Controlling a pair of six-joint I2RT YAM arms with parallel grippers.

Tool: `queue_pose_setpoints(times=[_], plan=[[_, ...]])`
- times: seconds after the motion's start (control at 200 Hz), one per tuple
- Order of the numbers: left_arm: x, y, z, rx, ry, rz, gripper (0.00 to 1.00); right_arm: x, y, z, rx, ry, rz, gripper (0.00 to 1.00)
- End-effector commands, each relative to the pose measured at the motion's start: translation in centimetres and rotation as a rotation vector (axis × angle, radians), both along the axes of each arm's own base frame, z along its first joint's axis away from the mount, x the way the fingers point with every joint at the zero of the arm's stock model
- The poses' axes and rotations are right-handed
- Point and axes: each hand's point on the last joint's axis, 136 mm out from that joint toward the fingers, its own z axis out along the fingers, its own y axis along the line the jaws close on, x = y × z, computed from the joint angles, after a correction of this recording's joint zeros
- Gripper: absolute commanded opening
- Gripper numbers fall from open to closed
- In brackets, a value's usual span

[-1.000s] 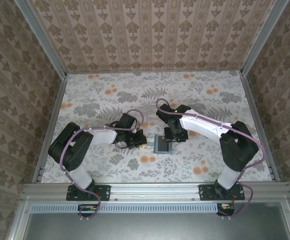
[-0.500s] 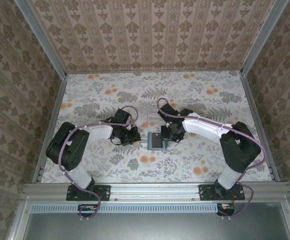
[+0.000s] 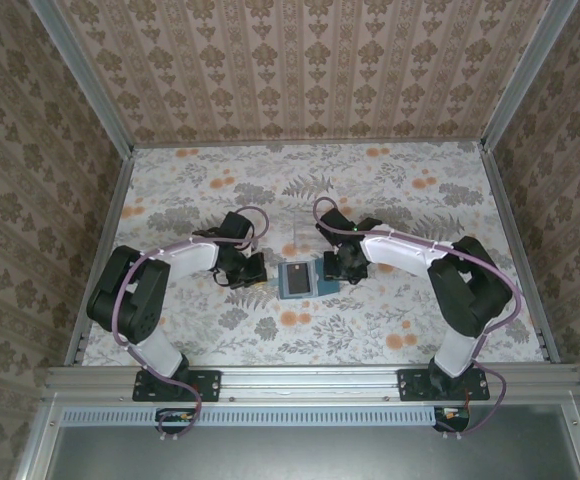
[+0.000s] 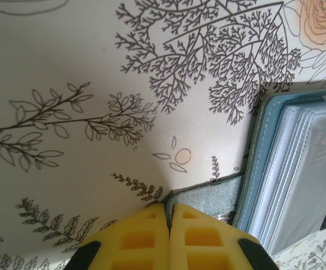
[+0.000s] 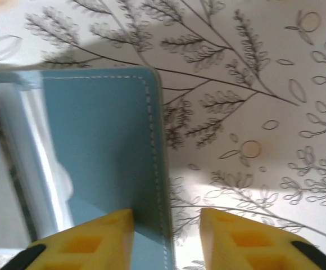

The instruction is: Take the credit cards out of the card holder

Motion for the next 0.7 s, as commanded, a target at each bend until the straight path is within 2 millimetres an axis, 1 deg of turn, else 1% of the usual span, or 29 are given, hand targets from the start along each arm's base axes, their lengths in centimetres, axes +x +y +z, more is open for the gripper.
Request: queue_pose_setpoints(times=[0.0, 0.085, 0.15, 0.265, 0.415, 0.54, 0.61, 0.695], plan=[[-0.1, 0.6, -0.5, 0.043, 0.023, -0.023, 0.07, -1.4, -3.0, -1.6, -0.145, 0.049, 0.001, 0.43], [-0.1, 0.2, -0.7, 0.033, 0.034, -0.043, 0.07, -1.6, -3.4, -2.2, -0.166, 0.060, 0.004, 0.49], [0.0, -0.2, -0.6, 0.027, 0.030, -0.057, 0.09, -1.8, -3.5, -2.6, -0.176, 0.070, 0.008, 0.49], [0.3, -1.1, -0.2, 0.020, 0.013, -0.084, 0.10, -2.1, -3.4, -2.6, -0.177, 0.073, 0.014, 0.47], [0.4, -2.6, 0.0, 0.007, 0.010, -0.121, 0.10, -1.8, -3.5, -1.5, -0.173, 0.050, 0.013, 0.46], [0.3, -3.6, 0.1, -0.020, 0.014, -0.126, 0.10, -1.4, -3.6, -0.3, -0.179, 0.014, 0.011, 0.42], [0.2, -3.8, 0.0, -0.021, 0.014, -0.125, 0.10, -1.0, -3.4, 0.4, -0.177, -0.008, 0.018, 0.39], [0.1, -3.8, 0.0, -0.021, 0.014, -0.123, 0.10, -0.6, -2.6, 1.1, -0.149, -0.028, 0.026, 0.36]])
